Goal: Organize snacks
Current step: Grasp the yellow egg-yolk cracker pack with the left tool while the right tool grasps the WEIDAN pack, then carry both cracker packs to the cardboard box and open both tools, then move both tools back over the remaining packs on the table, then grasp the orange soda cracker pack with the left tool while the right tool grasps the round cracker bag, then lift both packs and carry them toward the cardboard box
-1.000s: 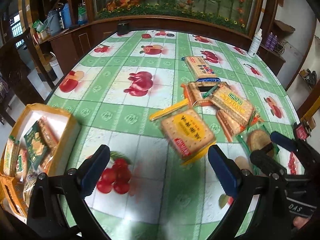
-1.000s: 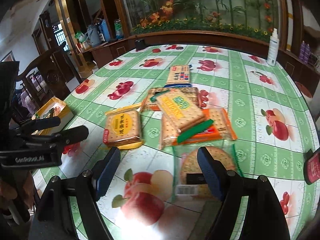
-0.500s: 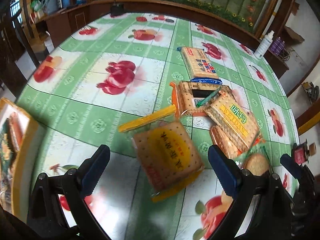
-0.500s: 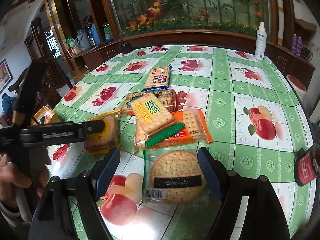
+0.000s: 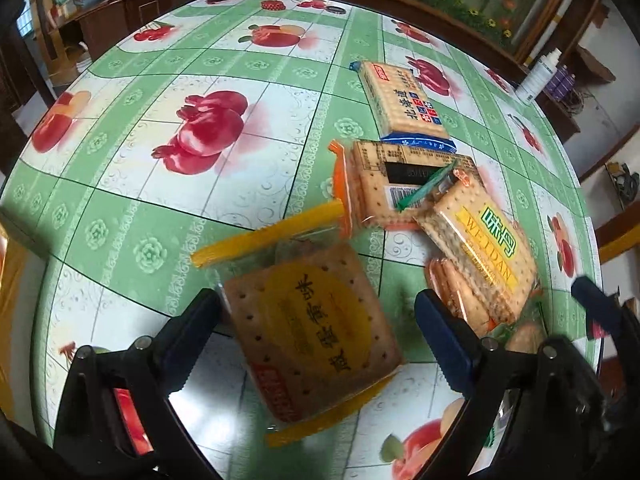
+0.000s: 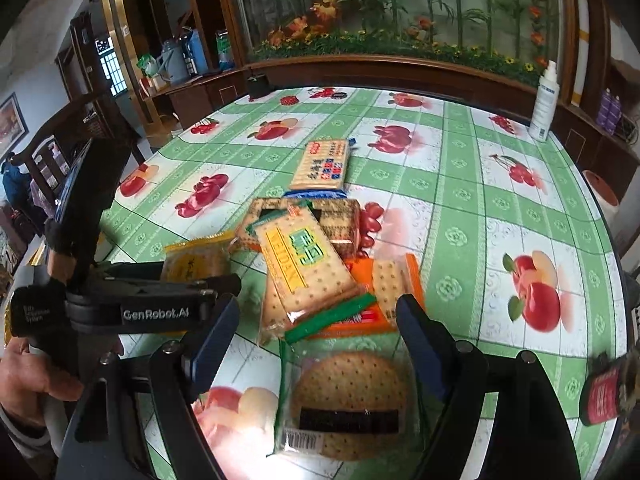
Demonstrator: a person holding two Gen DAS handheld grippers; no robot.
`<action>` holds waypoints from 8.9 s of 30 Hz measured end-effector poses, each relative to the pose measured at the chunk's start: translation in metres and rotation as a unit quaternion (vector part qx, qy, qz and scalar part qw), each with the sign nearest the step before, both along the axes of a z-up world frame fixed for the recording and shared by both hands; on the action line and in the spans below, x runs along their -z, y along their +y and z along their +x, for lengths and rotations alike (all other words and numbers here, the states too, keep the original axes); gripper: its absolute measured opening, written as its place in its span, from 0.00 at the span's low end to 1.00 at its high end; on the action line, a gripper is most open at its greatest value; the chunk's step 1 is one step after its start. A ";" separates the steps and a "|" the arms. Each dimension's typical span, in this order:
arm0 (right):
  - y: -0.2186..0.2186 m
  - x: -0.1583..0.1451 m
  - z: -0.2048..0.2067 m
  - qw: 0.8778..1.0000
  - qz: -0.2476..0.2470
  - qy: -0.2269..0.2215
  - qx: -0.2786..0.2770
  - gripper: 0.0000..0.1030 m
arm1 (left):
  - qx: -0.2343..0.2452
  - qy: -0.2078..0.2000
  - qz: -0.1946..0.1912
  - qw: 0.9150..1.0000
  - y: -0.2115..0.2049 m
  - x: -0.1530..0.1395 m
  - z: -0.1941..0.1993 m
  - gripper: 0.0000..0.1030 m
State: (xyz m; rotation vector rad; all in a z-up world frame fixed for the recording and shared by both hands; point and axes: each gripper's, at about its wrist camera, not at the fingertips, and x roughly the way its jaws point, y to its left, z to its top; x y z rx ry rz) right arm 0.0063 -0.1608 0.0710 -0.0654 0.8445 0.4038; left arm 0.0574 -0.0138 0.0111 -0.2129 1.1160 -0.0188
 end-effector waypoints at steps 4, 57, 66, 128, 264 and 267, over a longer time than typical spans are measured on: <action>0.013 0.000 0.008 1.000 -0.013 -0.008 -0.019 0.78 | 0.018 0.006 0.007 1.000 0.011 -0.001 -0.007 0.86; 0.125 -0.006 -0.034 0.993 0.019 -0.013 -0.116 0.45 | -0.019 -0.096 0.089 0.991 0.106 -0.062 -0.126 0.68; 0.179 -0.016 -0.043 0.986 0.017 -0.022 -0.167 0.45 | -0.056 -0.108 0.088 0.989 0.156 -0.078 -0.157 0.68; 0.174 -0.034 -0.054 0.990 0.002 -0.064 -0.123 0.78 | -0.085 -0.156 0.100 0.979 0.153 -0.084 -0.179 0.96; 0.003 0.032 -0.079 0.998 -0.029 0.047 -0.013 0.78 | 0.142 -0.050 0.076 0.986 0.003 -0.017 -0.073 0.56; 0.010 0.030 -0.079 0.998 -0.029 0.046 -0.018 0.78 | 0.139 -0.040 0.072 0.987 0.013 -0.012 -0.076 0.56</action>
